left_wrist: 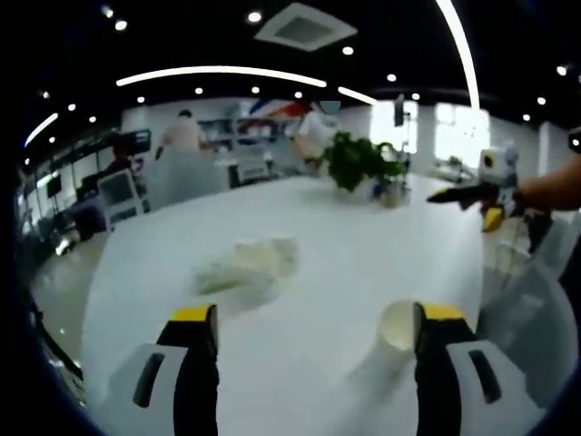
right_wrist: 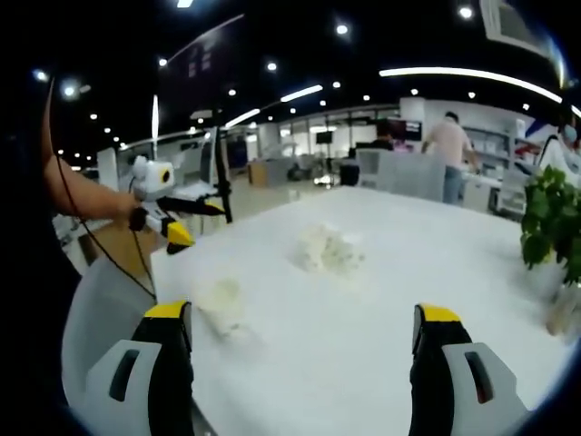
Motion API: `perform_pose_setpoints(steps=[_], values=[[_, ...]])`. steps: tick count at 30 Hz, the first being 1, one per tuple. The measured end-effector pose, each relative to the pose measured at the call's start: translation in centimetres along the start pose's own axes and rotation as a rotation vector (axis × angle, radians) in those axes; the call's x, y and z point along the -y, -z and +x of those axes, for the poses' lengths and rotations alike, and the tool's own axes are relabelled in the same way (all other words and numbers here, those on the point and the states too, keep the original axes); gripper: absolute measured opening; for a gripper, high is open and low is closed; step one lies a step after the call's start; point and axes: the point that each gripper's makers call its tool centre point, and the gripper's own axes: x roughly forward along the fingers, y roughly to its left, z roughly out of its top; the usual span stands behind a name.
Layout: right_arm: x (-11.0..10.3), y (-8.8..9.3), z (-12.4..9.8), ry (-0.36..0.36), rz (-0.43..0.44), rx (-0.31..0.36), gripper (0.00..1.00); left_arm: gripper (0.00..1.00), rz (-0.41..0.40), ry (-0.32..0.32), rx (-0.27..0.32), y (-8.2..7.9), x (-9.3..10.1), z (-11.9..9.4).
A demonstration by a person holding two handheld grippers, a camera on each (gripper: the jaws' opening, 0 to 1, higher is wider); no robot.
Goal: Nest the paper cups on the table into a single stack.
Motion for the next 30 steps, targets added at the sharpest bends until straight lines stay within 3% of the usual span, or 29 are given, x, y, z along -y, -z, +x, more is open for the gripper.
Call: perform_pose_setpoints(steps=[10,15,21,30], values=[[0.2,-0.1,0.1,0.012,-0.017,-0.002,1.00,0.98,0.003,-0.044,-0.034,1.3,-1.1,-1.8],[0.9,-0.1,0.1,0.030,-0.028,-0.007,1.00,0.98,-0.009,-0.077,-0.030,1.6,-1.6,-2.7],[1.1,-0.6,0.0,0.037,-0.030,0.006,1.00,0.98,-0.017,-0.090,-0.060,3.1,-1.7,-3.4],[1.0,-0.3,0.0,0.039,-0.025,0.004,1.00,0.97,-0.011,-0.082,-0.030,2.4,-1.5,-3.9]])
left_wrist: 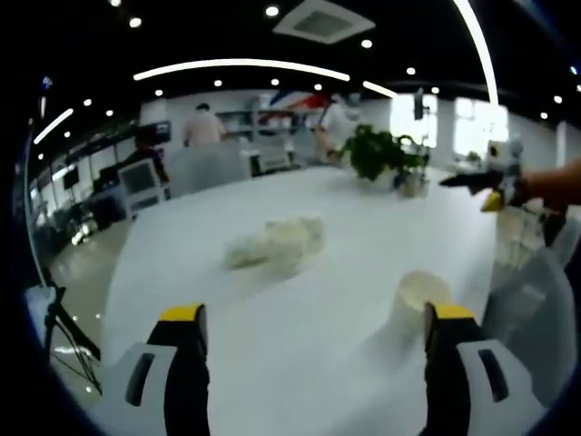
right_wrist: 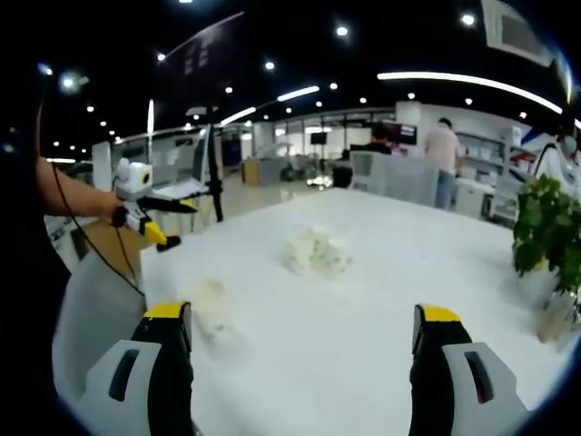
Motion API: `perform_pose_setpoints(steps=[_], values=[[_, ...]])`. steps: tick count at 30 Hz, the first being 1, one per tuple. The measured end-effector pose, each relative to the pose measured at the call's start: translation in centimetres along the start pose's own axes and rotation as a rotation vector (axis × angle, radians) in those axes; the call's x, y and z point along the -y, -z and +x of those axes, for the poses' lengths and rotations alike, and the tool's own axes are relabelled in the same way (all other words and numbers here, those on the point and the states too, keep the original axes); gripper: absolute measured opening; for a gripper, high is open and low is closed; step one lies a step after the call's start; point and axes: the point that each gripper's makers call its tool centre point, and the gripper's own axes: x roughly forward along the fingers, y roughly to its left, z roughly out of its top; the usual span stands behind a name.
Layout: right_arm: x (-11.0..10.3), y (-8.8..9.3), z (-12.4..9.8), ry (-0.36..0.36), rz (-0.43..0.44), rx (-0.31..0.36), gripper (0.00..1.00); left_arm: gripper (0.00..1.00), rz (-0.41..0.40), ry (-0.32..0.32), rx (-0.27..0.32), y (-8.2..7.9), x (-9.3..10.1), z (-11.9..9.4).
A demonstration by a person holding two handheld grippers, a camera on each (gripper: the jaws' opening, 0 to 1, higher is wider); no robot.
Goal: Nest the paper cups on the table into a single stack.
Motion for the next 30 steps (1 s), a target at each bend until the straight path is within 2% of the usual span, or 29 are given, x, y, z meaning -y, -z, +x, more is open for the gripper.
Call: perform_pose_setpoints(steps=[15,22,25,30], values=[[-0.4,0.4,0.5,0.002,0.005,0.000,1.00,0.95,0.002,0.004,0.004,-0.4,-0.3,0.6],[-0.2,0.5,0.6,0.008,0.015,0.001,1.00,0.94,0.004,0.029,0.000,-0.3,0.1,1.4],[-0.2,0.5,0.6,0.011,0.020,0.003,1.00,0.92,-0.019,0.029,-0.045,0.3,0.1,2.0],[0.0,0.5,0.5,0.012,0.026,-0.002,1.00,0.94,-0.010,0.028,-0.042,0.0,0.1,2.6]])
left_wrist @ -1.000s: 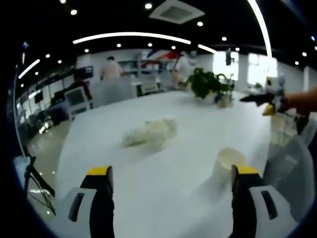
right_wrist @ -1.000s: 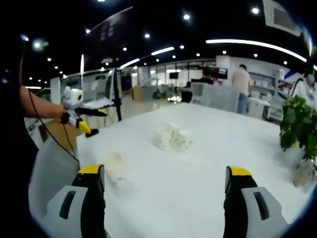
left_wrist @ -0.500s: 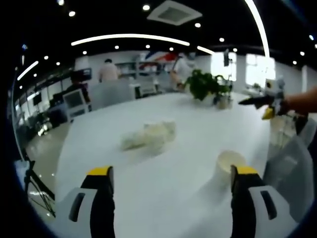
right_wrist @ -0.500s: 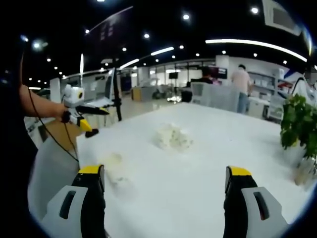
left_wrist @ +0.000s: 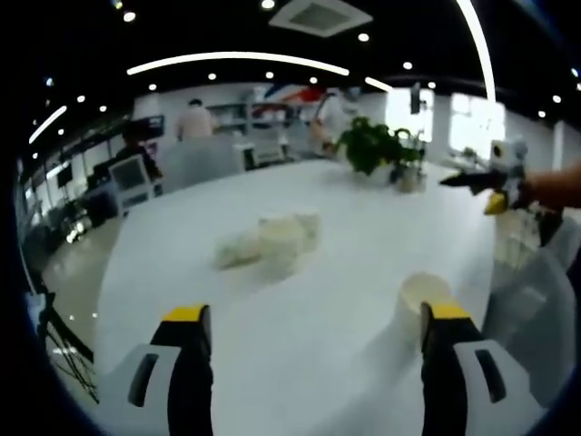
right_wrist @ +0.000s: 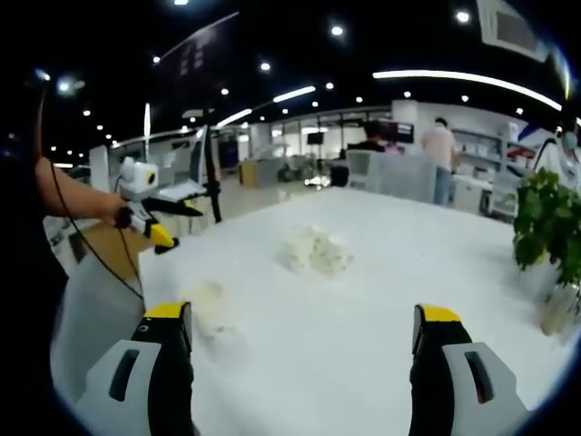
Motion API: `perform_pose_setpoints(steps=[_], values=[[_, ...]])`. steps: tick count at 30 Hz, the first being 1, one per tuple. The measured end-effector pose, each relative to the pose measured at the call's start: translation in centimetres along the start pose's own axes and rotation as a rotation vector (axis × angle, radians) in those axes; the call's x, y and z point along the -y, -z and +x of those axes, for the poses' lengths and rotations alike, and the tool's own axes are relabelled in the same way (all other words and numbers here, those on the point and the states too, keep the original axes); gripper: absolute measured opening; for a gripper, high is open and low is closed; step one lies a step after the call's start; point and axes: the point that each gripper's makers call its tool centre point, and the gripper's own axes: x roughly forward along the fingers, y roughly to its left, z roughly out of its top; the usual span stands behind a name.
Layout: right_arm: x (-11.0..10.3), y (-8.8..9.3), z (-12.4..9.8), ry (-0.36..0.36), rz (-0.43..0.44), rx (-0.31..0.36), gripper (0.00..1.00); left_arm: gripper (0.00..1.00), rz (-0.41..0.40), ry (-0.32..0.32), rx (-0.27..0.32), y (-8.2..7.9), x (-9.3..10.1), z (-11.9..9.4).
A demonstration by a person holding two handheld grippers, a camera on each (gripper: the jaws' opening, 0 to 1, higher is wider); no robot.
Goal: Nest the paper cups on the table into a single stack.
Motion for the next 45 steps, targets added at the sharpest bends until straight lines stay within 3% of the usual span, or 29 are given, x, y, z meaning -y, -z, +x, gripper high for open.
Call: perform_pose_setpoints(steps=[8,29,45], values=[[0.0,0.1,0.1,-0.005,0.002,0.003,1.00,0.97,0.007,-0.009,0.014,-0.9,-0.5,1.3],[-0.1,0.5,0.1,-0.003,0.016,-0.008,1.00,0.93,-0.006,-0.019,0.044,-2.9,-2.2,5.8],[0.0,0.9,0.1,0.002,0.028,-0.015,1.00,0.92,0.006,0.004,0.046,-4.2,-2.3,9.4]])
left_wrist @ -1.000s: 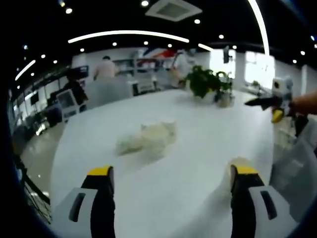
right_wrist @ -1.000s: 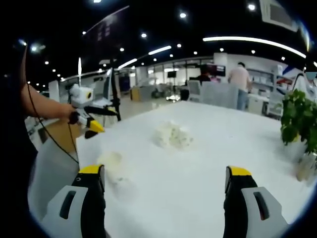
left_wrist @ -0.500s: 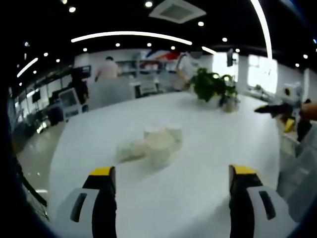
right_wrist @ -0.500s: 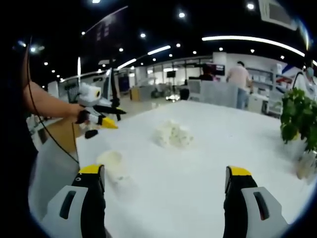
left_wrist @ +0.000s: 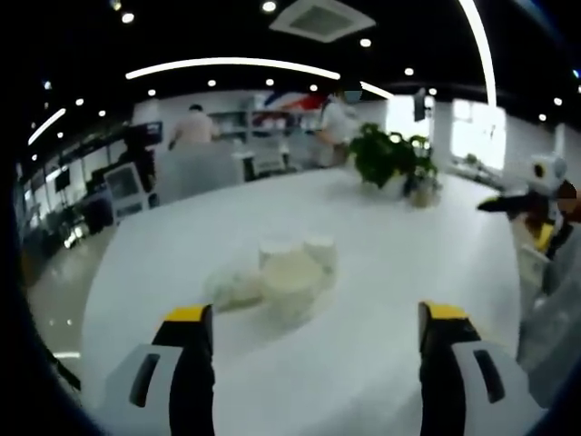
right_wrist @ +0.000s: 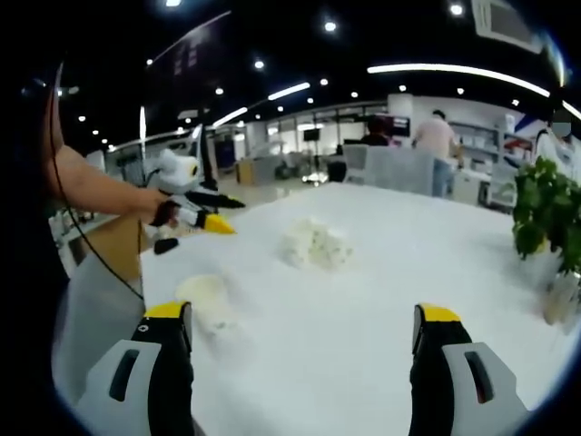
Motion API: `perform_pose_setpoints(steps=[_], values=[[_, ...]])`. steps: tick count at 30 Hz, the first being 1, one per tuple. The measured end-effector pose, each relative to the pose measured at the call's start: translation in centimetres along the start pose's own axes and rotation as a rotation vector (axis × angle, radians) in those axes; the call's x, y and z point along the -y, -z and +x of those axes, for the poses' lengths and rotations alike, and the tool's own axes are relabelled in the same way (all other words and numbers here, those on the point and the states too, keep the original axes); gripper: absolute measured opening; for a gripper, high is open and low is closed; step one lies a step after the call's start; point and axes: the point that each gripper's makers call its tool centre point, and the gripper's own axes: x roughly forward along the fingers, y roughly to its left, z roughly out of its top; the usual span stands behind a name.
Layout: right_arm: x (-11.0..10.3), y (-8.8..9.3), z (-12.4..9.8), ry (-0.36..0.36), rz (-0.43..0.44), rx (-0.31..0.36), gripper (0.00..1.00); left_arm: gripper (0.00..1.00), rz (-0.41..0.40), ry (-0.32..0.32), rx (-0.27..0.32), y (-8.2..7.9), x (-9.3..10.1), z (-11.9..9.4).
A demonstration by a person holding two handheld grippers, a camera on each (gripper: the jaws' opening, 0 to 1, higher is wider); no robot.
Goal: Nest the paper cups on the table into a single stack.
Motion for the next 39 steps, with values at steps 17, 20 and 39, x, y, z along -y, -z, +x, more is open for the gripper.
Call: perform_pose_setpoints(steps=[17,20,39], values=[[0.5,0.4,0.0,0.014,0.014,-0.008,1.00,0.84,0.030,0.025,0.038,-1.0,-0.3,3.8],[0.5,0.5,0.0,0.017,0.019,-0.007,1.00,0.81,0.040,0.030,0.029,-0.8,-0.5,4.6],[0.4,1.7,0.4,0.023,0.029,-0.039,1.00,0.77,0.021,0.030,0.005,0.0,-1.6,8.1]])
